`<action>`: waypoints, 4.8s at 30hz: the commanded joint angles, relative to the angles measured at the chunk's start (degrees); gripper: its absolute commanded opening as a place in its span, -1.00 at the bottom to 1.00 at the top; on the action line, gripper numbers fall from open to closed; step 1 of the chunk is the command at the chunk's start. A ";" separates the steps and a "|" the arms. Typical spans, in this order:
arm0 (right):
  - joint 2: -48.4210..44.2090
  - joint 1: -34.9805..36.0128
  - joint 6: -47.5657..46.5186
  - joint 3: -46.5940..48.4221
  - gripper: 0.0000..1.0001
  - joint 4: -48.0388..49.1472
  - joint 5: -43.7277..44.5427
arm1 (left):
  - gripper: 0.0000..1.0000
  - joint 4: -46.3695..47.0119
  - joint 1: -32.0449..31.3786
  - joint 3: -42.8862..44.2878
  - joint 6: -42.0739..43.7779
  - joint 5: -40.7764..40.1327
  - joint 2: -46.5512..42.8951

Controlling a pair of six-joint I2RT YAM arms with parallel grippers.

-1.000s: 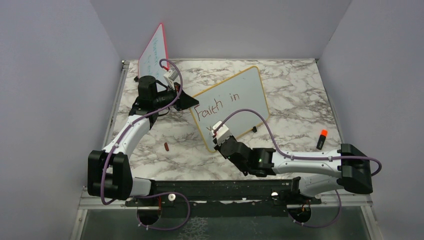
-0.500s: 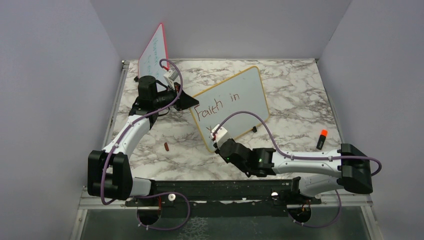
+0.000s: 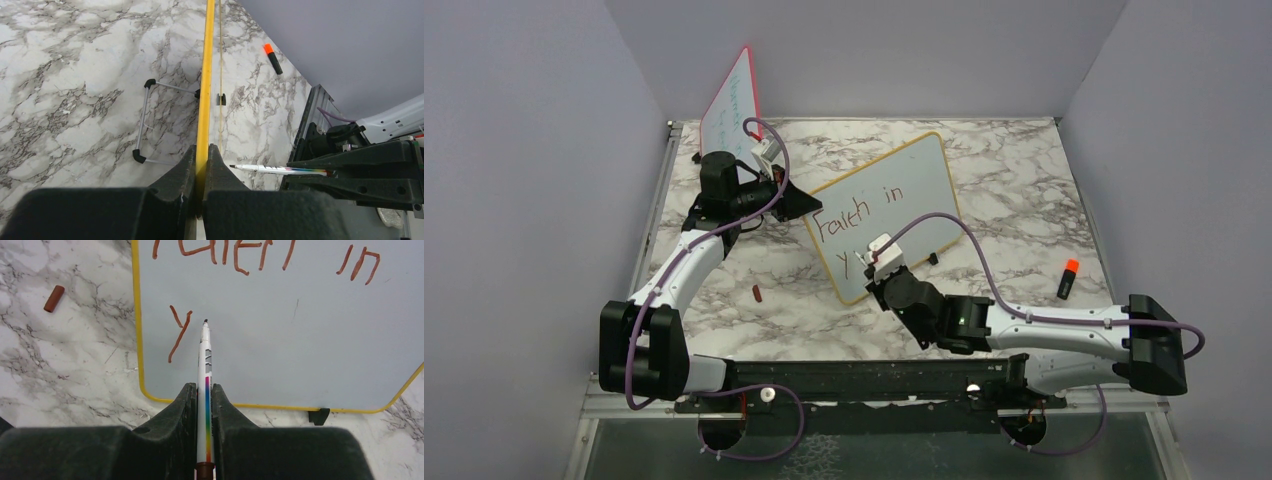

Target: Write a sentence on the whiteboard

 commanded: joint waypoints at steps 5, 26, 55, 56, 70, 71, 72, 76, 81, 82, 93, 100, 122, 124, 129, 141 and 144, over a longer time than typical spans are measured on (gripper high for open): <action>1.88 -0.68 -1.83 -0.68 -0.99 6.42 1.37 | -1.00 -3.70 -1.11 -1.38 2.42 -2.48 0.84; 5.36 -1.75 -1.90 -0.42 -0.99 7.96 -0.02 | -1.00 -3.82 -1.11 -1.27 2.39 -2.28 0.84; 4.00 -1.75 0.43 -1.17 -0.99 -0.38 -2.62 | -1.00 -3.88 -1.11 -1.29 2.48 -2.36 1.09; 3.90 -1.75 0.34 -1.27 -0.99 -0.38 -2.15 | -1.00 -3.85 -1.11 -1.30 2.54 -2.38 1.07; 3.38 -1.99 0.20 -1.76 -0.99 0.34 2.20 | -1.00 -4.00 -1.11 -1.29 2.57 -2.28 1.23; 3.42 -2.13 -0.03 -1.82 -0.99 1.08 2.22 | -1.00 -3.95 -1.11 -1.24 2.57 -2.29 1.19; 3.43 -2.23 -0.29 -1.88 -0.99 1.71 2.27 | -1.00 -3.98 -1.11 -1.29 2.57 -2.29 1.19; 3.36 -2.53 -1.19 -1.98 -0.99 3.85 2.73 | -1.00 -3.99 -1.11 -1.24 2.57 -2.21 1.19; 3.25 -3.11 -2.22 -1.87 -0.99 5.56 3.10 | -1.00 -3.99 -1.11 -1.28 2.57 -2.11 1.19; 3.26 -3.15 -2.37 -1.81 -0.99 5.91 3.18 | -1.00 -3.93 -1.11 -1.27 2.57 -2.12 1.19; 3.60 -3.36 -4.16 -1.41 -0.99 8.37 0.78 | -1.00 -3.95 -1.11 -1.15 2.57 -1.99 1.28; 4.13 -3.49 -5.47 -1.03 -0.99 9.76 -1.66 | -1.00 -3.95 -1.11 -1.12 2.57 -2.03 1.41; 2.11 -3.46 -4.61 -0.81 -0.99 4.98 -7.60 | -1.00 -3.95 -1.11 -1.07 2.57 -2.20 1.42; 1.30 -3.41 -4.60 -1.29 -0.99 4.68 -6.81 | -1.00 -4.01 -1.11 -1.07 2.57 -2.16 1.28; -1.82 -3.51 -4.56 -2.62 -0.99 4.71 -3.23 | -1.00 -4.04 -1.11 -1.19 2.57 -2.24 1.10; -0.99 -5.15 -3.86 -3.47 -0.99 5.65 -0.50 | -1.00 -4.07 -1.11 -1.15 2.57 -2.18 1.19; -0.59 -5.35 -4.31 -3.22 -0.99 6.15 -1.76 | -1.00 -4.05 -1.11 -1.17 2.57 -2.20 1.19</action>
